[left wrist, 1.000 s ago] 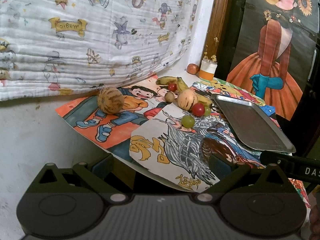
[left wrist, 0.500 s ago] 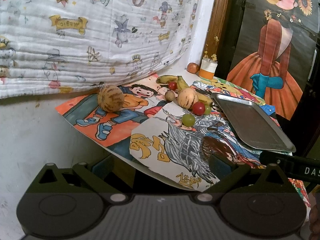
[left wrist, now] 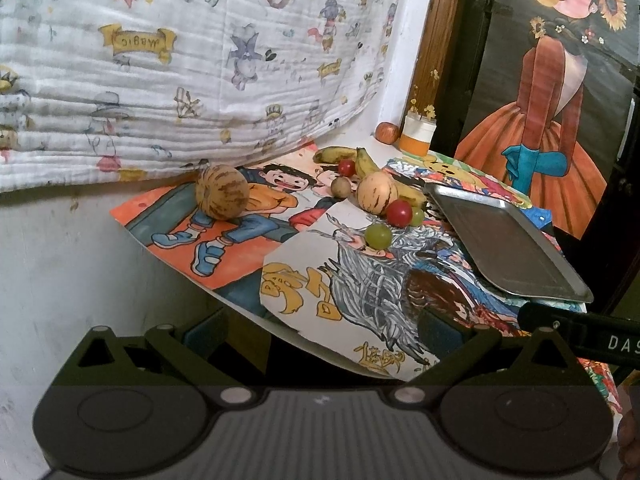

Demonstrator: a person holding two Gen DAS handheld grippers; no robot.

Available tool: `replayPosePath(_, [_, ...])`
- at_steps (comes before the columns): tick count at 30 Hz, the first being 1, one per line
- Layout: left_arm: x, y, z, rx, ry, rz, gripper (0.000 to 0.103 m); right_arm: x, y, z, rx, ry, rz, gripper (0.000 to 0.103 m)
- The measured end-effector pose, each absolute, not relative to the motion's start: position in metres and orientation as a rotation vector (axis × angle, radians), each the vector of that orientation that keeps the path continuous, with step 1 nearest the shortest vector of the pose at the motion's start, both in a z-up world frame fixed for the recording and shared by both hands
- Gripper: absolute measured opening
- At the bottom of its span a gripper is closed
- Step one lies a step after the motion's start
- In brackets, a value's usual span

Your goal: Organize fruits

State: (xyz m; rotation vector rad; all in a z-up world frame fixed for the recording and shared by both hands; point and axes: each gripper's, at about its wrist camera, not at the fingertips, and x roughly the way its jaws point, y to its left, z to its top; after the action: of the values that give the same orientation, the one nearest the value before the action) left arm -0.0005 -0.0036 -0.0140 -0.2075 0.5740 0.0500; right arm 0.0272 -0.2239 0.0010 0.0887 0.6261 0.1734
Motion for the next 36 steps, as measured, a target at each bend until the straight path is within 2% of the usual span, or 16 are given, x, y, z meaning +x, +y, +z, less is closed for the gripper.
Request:
replayPosePath(14, [0.009, 0.009, -0.011, -0.244, 0.594, 0.046, 0.103, 0.046, -0.218, 0.003, 0.021, 0.678, 0.143, 0.103])
replayPosePath(27, [0.033, 0.04, 0.0, -0.291, 0.607, 0.118, 0.103, 0.1, -0.187, 0.024, -0.105, 0.702, 0.287, 0.103])
replayPosePath(36, [0.055, 0.061, 0.007, -0.284, 0.61, 0.175, 0.103, 0.127, -0.16, 0.027, -0.095, 0.701, 0.327, 0.103])
